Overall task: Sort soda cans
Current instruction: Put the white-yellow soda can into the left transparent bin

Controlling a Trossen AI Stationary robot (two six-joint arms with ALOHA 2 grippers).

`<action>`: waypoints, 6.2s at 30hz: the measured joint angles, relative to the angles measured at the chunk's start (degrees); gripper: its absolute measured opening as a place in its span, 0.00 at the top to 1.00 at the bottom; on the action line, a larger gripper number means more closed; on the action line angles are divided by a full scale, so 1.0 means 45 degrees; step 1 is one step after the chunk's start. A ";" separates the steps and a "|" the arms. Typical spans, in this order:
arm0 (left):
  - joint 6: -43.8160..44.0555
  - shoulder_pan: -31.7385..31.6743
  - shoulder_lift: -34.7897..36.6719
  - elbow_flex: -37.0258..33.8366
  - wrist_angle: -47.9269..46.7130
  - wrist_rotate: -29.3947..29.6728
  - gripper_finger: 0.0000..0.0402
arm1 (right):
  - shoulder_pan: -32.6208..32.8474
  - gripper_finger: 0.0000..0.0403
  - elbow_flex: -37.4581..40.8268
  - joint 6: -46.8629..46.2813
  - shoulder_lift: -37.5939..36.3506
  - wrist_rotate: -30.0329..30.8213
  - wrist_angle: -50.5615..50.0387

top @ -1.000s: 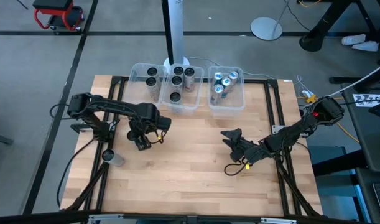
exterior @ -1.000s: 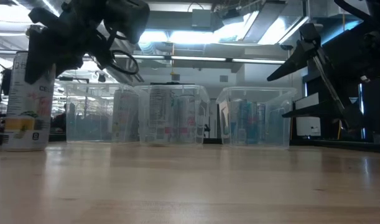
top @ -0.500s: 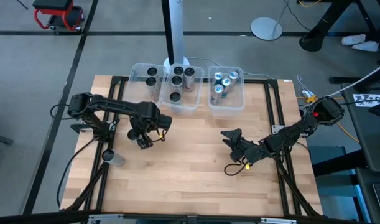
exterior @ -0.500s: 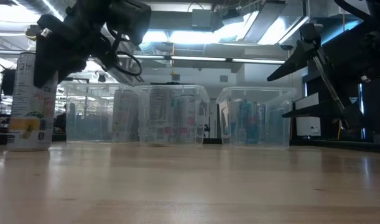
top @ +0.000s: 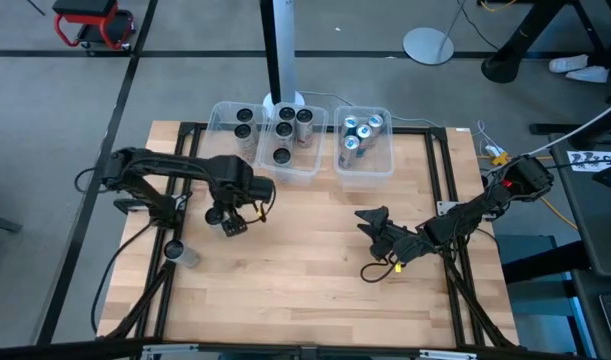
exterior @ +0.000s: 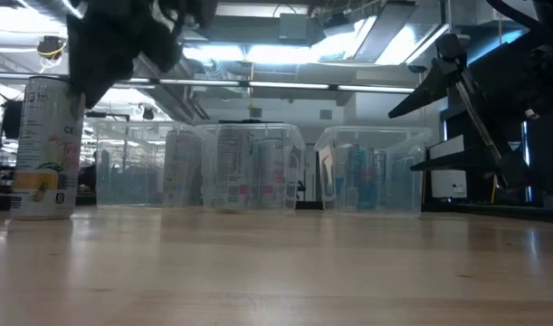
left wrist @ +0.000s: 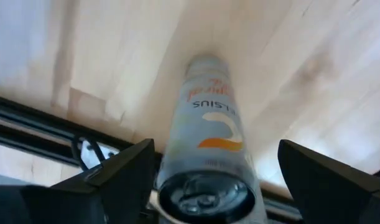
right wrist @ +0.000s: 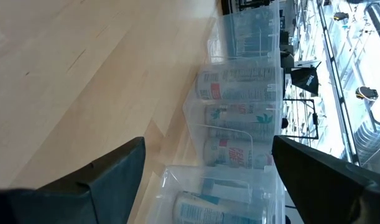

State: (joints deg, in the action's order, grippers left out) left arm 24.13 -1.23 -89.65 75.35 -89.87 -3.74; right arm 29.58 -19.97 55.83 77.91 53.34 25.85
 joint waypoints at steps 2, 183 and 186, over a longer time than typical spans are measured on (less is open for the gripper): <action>0.0217 0.0013 0.0490 0.0197 -0.0014 0.0320 0.18 | 0.0004 0.14 0.0000 -0.0005 0.0000 0.0000 -0.0022; -0.8315 -1.1982 0.1520 -0.1515 0.8451 0.3447 0.13 | 0.0000 0.14 0.0002 -0.0053 0.0000 -0.0005 -0.0175; -0.8102 -1.1973 0.1524 -0.0935 0.7736 0.3443 0.13 | 0.0002 0.14 0.0000 -0.0053 0.0000 -0.0005 -0.0175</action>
State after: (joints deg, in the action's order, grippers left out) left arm -12.33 -55.11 -82.79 71.15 -55.06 11.75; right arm 29.59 -19.97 55.60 77.91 53.32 25.06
